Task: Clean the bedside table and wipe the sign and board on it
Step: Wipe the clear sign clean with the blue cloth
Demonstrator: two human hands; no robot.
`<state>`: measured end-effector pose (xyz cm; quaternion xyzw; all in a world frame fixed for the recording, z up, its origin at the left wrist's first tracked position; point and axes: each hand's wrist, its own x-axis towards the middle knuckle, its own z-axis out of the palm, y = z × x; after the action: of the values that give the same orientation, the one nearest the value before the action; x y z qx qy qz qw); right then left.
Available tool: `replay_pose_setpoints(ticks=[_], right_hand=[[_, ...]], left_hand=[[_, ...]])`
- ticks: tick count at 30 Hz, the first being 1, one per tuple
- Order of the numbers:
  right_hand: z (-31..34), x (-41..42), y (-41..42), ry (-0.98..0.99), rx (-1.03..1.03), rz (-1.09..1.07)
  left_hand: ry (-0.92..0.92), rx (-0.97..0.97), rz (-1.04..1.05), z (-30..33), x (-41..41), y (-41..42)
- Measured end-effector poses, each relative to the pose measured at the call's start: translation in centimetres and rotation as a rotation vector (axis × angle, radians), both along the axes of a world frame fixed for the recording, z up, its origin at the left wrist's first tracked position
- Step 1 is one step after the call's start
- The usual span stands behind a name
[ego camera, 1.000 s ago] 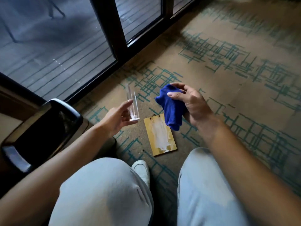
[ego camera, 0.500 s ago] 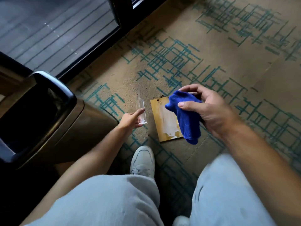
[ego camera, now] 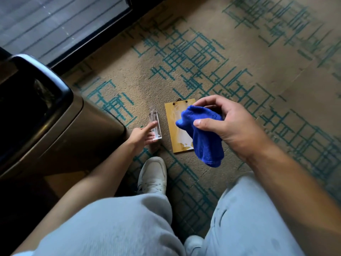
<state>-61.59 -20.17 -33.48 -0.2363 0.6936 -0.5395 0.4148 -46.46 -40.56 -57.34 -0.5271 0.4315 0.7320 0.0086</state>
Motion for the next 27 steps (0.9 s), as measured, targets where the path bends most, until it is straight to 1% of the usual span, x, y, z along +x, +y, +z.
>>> replay_pose_setpoints(ticks=[4,6,12,15,21,25,27], right_hand=[[-0.1,-0.2,-0.1,-0.013,0.017,-0.001],[-0.2,-0.3,-0.1,-0.012,0.023,-0.012],[-0.4,-0.4,-0.4,-0.028,0.03,-0.01],[-0.5,-0.4,-0.5,-0.035,0.04,-0.016],[-0.6,-0.5,-0.6,-0.025,0.066,-0.016],[-0.6,-0.7,-0.8,-0.025,0.069,-0.016],[-0.6,-0.7,-0.9,-0.03,0.063,-0.018]], left_hand=[[-0.022,-0.041,-0.036,-0.9,0.1,0.2],[-0.054,-0.105,-0.095,-0.9,0.1,0.4],[-0.207,-0.378,-0.506,-0.8,0.6,0.1],[-0.248,-0.5,-0.635,-0.6,0.7,0.1],[-0.339,-0.728,-0.75,0.0,1.0,0.6],[-0.372,-0.824,-0.745,0.1,1.5,1.3],[-0.378,-0.836,-0.712,-0.2,2.0,1.7]])
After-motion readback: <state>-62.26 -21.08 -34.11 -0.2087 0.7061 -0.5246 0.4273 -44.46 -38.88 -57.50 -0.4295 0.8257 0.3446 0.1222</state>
